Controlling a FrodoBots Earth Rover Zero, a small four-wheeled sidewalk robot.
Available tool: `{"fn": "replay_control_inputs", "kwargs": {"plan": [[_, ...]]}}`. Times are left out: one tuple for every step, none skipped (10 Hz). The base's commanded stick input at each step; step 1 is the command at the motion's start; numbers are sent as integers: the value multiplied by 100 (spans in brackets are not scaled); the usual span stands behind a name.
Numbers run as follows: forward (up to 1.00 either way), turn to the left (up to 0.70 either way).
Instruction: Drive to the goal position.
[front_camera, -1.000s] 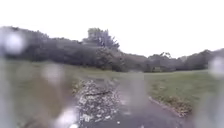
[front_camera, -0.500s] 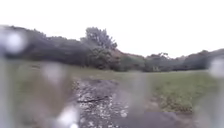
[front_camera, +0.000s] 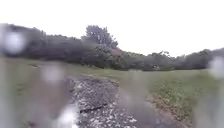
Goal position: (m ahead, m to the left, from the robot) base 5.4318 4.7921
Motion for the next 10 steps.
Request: {"fn": "replay_control_inputs", "kwargs": {"plan": [[85, 14], [85, 34], [85, 34], [85, 0], [85, 0], [85, 0], [85, 17], [85, 34], [85, 34], [85, 34]]}}
